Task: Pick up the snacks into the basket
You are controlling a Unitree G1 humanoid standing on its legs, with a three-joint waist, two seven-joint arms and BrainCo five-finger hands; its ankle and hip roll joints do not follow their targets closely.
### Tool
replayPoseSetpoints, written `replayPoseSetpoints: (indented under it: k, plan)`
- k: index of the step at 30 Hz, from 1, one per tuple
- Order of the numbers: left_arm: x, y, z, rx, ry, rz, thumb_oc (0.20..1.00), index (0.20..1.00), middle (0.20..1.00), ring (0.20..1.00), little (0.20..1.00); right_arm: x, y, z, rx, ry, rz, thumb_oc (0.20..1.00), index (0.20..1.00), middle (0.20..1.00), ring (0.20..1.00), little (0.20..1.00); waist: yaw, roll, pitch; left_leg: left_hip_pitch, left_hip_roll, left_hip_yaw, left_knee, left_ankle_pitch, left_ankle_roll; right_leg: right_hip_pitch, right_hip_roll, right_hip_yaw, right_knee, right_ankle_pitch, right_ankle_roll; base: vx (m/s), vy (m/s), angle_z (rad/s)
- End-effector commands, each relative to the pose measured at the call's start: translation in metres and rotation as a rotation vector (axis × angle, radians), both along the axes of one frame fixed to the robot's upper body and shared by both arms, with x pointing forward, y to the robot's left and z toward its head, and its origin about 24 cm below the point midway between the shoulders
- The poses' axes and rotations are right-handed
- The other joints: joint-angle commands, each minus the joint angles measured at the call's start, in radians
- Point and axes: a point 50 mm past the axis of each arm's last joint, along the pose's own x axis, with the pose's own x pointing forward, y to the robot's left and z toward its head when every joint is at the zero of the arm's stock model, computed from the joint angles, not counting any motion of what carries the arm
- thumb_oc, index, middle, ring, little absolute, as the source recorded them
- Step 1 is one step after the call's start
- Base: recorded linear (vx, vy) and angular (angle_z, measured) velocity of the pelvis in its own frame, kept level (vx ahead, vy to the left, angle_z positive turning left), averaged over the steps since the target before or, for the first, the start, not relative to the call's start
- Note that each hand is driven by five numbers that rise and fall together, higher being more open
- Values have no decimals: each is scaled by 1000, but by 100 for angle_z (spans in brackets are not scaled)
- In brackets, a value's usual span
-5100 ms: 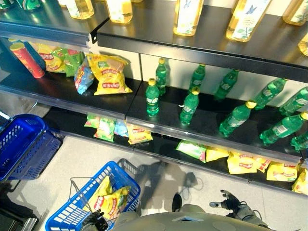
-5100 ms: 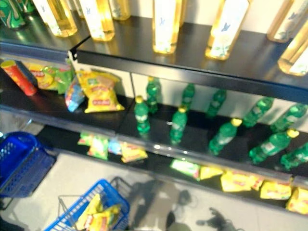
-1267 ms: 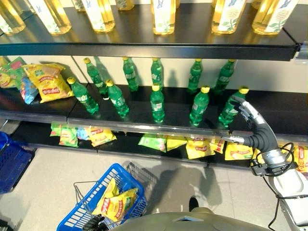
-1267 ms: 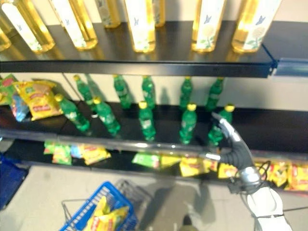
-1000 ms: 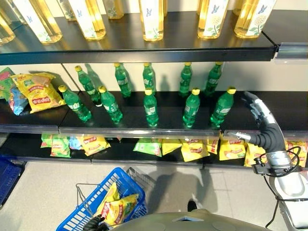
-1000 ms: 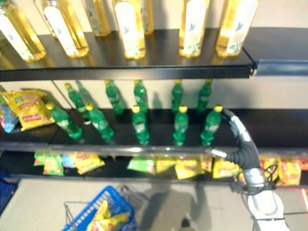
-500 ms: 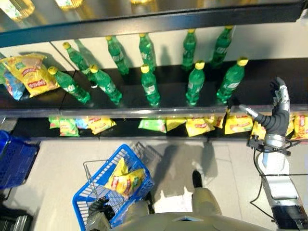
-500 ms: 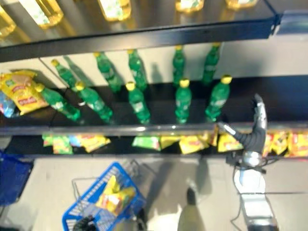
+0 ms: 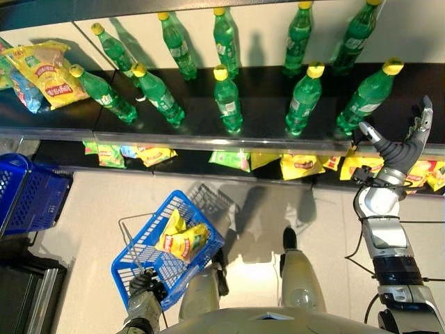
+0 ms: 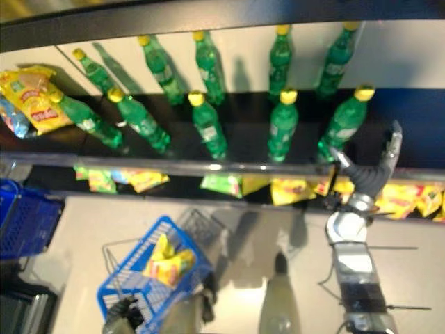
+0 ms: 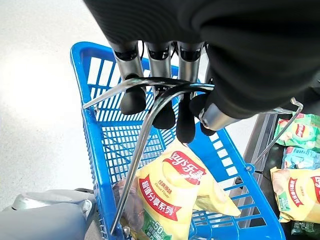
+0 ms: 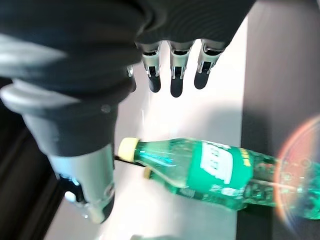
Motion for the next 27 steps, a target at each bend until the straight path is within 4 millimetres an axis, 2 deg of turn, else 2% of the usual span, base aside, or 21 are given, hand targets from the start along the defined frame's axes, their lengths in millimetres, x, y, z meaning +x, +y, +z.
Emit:
replayPoseSetpoints:
  k: [1,7,16,27]
  plan:
    - [1,37,14,139,-45,38,200,200,200,200,200,2,2,24,30,-140,-20,1000,1000,1000,1000,1000,-1,-28,-4,-42,-12,-16,140,-98,46,32,8,16,-64,58,21,0,0,0]
    - [11,29,16,123,-83,23,200,200,200,200,200,20,-1,38,85,-182,-81,1000,1000,1000,1000,1000,7,2,29,-78,-23,-13,148,-91,51,-9,2,25,-51,64,19,-14,15,0]
    - [13,25,15,104,-92,14,200,200,200,200,200,31,-6,47,97,-184,-101,1000,1000,1000,1000,1000,10,26,51,-97,-34,-5,140,-85,54,-42,-2,38,-42,67,18,0,4,-1]
    - [20,20,17,97,-123,-16,200,200,200,200,200,45,-13,67,76,-191,-121,1000,1000,1000,1000,1000,20,52,58,-114,-41,-5,136,-80,56,-64,-3,44,-32,67,17,1,0,0]
